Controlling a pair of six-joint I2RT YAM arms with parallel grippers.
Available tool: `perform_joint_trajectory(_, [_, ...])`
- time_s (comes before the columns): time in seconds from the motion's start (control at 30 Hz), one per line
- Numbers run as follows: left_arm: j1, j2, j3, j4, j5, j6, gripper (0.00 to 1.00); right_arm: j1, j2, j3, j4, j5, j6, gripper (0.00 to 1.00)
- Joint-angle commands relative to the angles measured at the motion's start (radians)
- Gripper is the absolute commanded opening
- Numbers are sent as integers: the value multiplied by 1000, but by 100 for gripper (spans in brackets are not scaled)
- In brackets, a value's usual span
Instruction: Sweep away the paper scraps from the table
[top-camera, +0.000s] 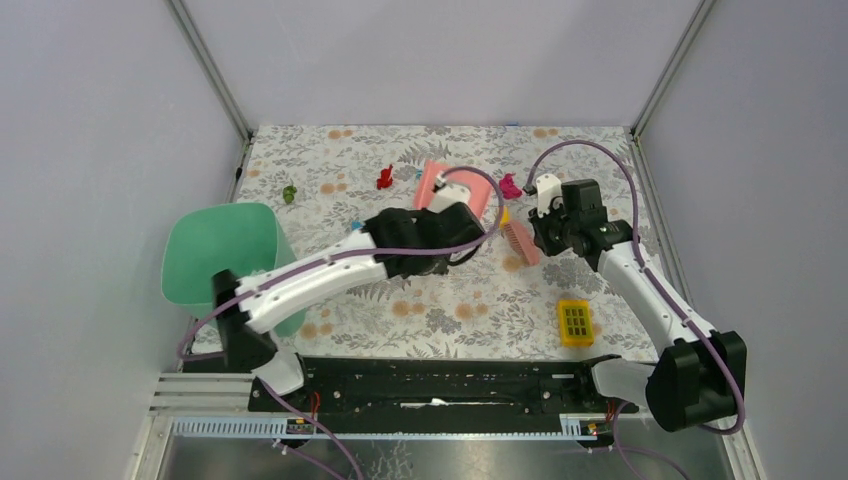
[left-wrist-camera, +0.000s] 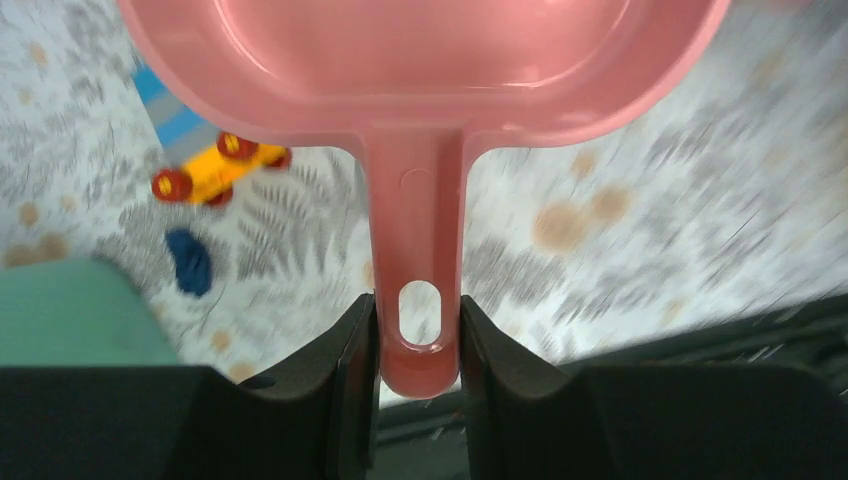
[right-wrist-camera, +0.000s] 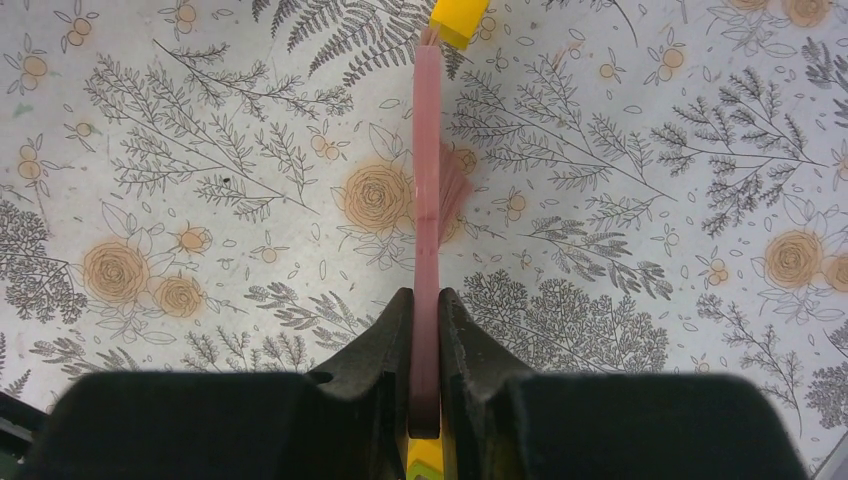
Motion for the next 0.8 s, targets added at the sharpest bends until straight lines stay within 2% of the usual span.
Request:
perform_joint_trajectory(0.0, [3,88,-20,-305,226,137,0,-1,-51,-11,-58,18,22,0])
perform_joint_trajectory(0.13, [4,104,-191,-208,378,158,0,-3,-65,-27,-41,30,28,0])
perform_joint_trajectory(0.3, [17,90,-343,10,424,168,0,-7,-73,-43,-17,44,19,0])
perform_joint_trajectory(0.4, [23,98,-414,134,465,179,9,-8,-107,-46,-13,5,17,0])
perform_joint_trajectory(0.5, [23,88,-496,249,461,161,26,-15,-159,-65,7,-14,17,0])
perform_joint_trajectory(0.63, [19,70,-591,387,439,134,40,-35,-174,-71,15,-22,20,0])
perform_joint_trajectory(0.77, [-46,10,-657,486,325,128,45,-51,-169,-74,15,-32,22,0])
